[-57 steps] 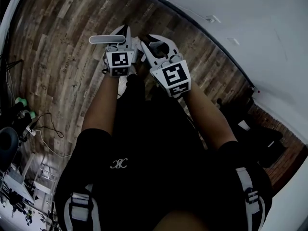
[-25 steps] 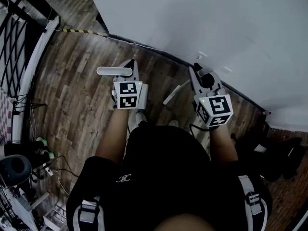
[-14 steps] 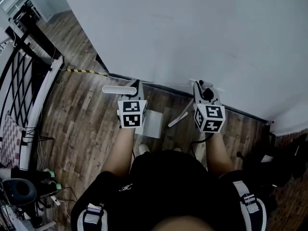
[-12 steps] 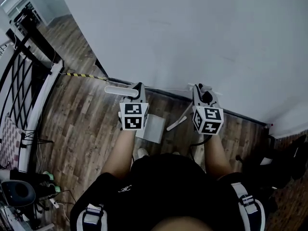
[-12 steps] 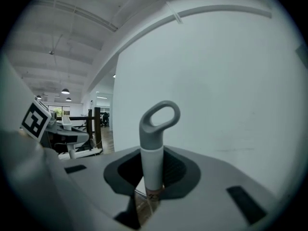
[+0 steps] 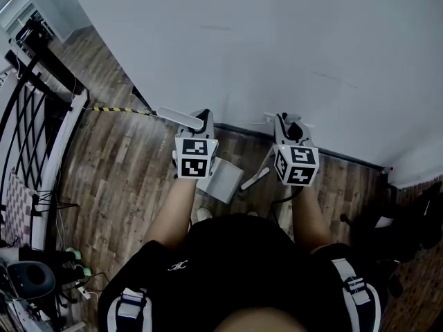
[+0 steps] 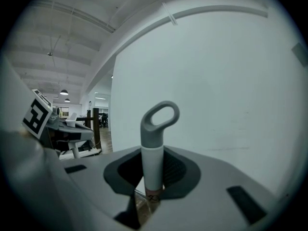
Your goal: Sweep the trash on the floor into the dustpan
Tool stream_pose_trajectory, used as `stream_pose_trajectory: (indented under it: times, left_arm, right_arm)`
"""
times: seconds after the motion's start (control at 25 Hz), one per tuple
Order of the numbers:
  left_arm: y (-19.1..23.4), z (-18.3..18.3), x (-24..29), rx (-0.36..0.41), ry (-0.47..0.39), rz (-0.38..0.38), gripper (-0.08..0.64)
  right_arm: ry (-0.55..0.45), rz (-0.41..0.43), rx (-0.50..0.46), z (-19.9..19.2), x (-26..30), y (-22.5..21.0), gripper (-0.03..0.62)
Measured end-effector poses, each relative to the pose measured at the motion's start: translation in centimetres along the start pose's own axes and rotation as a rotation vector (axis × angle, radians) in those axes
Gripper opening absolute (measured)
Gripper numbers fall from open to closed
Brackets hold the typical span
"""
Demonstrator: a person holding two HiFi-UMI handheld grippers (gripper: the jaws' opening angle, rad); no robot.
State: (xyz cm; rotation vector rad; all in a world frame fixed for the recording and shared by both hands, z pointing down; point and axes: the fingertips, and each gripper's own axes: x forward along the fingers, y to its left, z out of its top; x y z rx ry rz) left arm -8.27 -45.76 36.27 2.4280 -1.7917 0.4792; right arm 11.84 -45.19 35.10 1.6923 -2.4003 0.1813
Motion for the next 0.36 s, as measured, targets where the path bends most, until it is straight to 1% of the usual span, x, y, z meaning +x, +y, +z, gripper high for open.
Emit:
stream_pose_trajectory:
  times: [0.36]
  left_arm:
    - [-1.8,0.1,1.4,0.008,0.034,-0.009,0.0]
  right_arm:
    - [0.001,0.027,0.007,-0.1,0.2,-1.7,0.072]
